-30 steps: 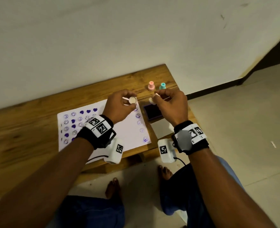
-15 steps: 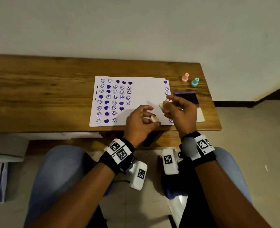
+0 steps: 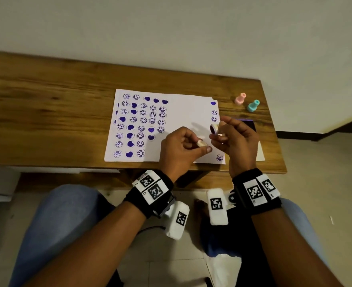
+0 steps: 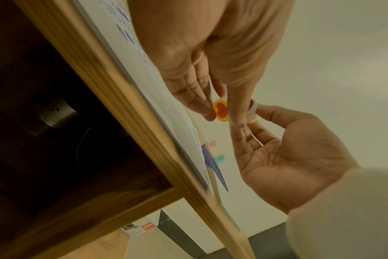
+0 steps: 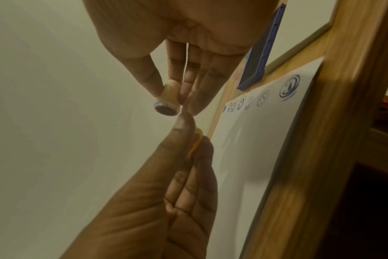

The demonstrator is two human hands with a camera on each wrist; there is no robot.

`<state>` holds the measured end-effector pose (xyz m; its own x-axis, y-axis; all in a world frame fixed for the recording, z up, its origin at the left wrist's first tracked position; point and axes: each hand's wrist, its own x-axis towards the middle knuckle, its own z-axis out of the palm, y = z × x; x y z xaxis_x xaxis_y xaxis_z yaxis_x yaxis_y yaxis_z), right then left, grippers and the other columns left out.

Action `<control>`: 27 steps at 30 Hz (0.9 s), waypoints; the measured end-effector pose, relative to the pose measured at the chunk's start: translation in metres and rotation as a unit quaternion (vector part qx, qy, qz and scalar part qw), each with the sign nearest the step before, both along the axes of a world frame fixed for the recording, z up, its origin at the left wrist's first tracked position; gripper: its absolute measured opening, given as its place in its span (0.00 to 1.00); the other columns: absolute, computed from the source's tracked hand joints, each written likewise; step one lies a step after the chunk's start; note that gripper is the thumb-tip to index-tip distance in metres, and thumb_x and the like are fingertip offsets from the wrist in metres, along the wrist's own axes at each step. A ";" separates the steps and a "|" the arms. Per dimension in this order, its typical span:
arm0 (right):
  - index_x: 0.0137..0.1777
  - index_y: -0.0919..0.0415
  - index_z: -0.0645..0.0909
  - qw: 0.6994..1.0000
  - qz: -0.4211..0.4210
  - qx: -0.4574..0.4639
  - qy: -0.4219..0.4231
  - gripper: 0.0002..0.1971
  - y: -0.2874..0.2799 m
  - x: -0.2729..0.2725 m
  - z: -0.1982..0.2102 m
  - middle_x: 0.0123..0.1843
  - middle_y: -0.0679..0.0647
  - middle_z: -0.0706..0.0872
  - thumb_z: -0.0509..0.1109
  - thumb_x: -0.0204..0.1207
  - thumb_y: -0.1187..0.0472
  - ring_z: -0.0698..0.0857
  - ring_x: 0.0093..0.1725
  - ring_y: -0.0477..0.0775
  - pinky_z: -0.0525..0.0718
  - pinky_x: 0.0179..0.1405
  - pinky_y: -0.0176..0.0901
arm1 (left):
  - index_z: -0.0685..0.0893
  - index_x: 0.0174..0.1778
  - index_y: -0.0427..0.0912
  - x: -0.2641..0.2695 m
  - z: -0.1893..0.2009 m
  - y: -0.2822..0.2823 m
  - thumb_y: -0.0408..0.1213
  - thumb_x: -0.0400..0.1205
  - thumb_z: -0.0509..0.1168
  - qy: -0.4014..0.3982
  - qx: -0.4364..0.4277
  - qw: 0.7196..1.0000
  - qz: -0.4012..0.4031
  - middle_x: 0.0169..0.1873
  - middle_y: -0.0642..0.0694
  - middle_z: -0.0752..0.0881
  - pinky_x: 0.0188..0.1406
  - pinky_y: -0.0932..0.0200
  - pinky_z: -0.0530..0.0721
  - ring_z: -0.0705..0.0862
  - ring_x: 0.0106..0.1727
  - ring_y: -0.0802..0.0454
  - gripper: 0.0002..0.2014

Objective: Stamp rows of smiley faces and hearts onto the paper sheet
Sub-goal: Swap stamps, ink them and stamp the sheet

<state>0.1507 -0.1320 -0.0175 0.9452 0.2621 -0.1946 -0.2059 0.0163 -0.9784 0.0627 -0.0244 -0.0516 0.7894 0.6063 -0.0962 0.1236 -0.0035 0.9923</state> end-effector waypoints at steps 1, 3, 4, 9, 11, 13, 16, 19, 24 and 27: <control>0.60 0.64 0.88 1.000 0.004 -0.001 -0.002 0.11 0.000 0.002 0.000 0.49 0.66 0.92 0.72 0.79 0.67 0.92 0.40 0.60 0.91 0.41 0.48 | 0.83 0.41 0.37 0.001 0.000 0.002 0.36 0.64 0.83 -0.003 -0.002 1.000 0.006 0.40 0.47 0.92 0.44 0.58 0.90 0.91 0.41 0.54 0.17; 0.61 0.65 0.87 1.000 0.010 0.001 0.000 0.12 0.000 0.005 -0.002 0.50 0.65 0.93 0.73 0.79 0.67 0.92 0.41 0.60 0.91 0.42 0.48 | 0.84 0.43 0.35 0.003 0.000 0.004 0.35 0.64 0.83 -0.015 -0.007 1.000 0.019 0.40 0.46 0.92 0.44 0.58 0.90 0.91 0.41 0.53 0.18; 0.61 0.64 0.87 1.000 0.012 0.005 0.002 0.11 0.000 0.006 -0.003 0.49 0.63 0.93 0.73 0.79 0.67 0.92 0.41 0.60 0.92 0.43 0.49 | 0.84 0.43 0.35 0.003 0.000 0.006 0.34 0.64 0.83 -0.023 -0.008 0.999 0.025 0.41 0.45 0.92 0.44 0.58 0.90 0.91 0.41 0.53 0.18; 0.56 0.63 0.89 0.999 0.035 0.001 0.011 0.08 0.003 0.004 -0.005 0.45 0.59 0.92 0.72 0.80 0.67 0.92 0.42 0.61 0.90 0.41 0.47 | 0.84 0.44 0.34 0.005 0.002 0.006 0.31 0.65 0.83 -0.045 -0.007 0.998 0.042 0.41 0.44 0.91 0.42 0.63 0.88 0.90 0.39 0.52 0.17; 0.56 0.64 0.89 0.999 0.041 0.000 0.011 0.07 0.005 0.002 -0.006 0.48 0.62 0.92 0.72 0.80 0.68 0.91 0.43 0.60 0.90 0.40 0.46 | 0.84 0.44 0.35 0.005 0.003 0.006 0.31 0.66 0.82 -0.047 0.001 0.998 0.039 0.41 0.44 0.91 0.41 0.63 0.87 0.90 0.39 0.53 0.16; 0.56 0.65 0.89 0.999 0.048 0.001 0.012 0.08 0.005 0.002 -0.006 0.50 0.65 0.91 0.72 0.80 0.68 0.91 0.45 0.61 0.90 0.39 0.46 | 0.84 0.46 0.36 0.005 0.003 0.006 0.32 0.66 0.82 -0.048 0.010 0.998 0.037 0.41 0.44 0.90 0.42 0.61 0.88 0.90 0.39 0.53 0.17; 0.56 0.66 0.88 0.998 0.058 0.004 0.017 0.08 0.006 0.001 -0.005 0.45 0.61 0.90 0.71 0.80 0.69 0.90 0.43 0.60 0.90 0.39 0.45 | 0.82 0.50 0.41 0.004 0.004 0.008 0.35 0.66 0.82 -0.040 0.024 0.998 0.031 0.41 0.45 0.91 0.45 0.58 0.90 0.91 0.42 0.54 0.21; 0.56 0.67 0.89 0.998 0.063 0.001 0.016 0.08 0.006 0.000 -0.007 0.42 0.58 0.90 0.71 0.80 0.70 0.89 0.40 0.56 0.89 0.38 0.43 | 0.81 0.50 0.41 0.003 0.006 0.009 0.35 0.65 0.83 -0.046 0.033 0.998 0.025 0.41 0.46 0.91 0.45 0.57 0.90 0.91 0.43 0.55 0.22; 0.55 0.67 0.89 0.998 0.067 -0.002 0.015 0.08 0.009 -0.002 -0.009 0.45 0.63 0.90 0.72 0.79 0.70 0.89 0.40 0.56 0.88 0.38 0.44 | 0.82 0.49 0.35 0.002 0.010 0.011 0.33 0.65 0.82 -0.067 0.037 0.997 0.022 0.40 0.48 0.90 0.42 0.63 0.88 0.90 0.41 0.57 0.21; 0.55 0.66 0.90 0.997 0.069 -0.003 0.016 0.08 0.010 -0.002 -0.011 0.45 0.63 0.90 0.73 0.79 0.70 0.89 0.38 0.54 0.88 0.38 0.43 | 0.83 0.48 0.35 0.001 0.010 0.012 0.33 0.65 0.82 -0.067 0.048 0.996 0.020 0.39 0.49 0.90 0.40 0.64 0.88 0.90 0.39 0.58 0.19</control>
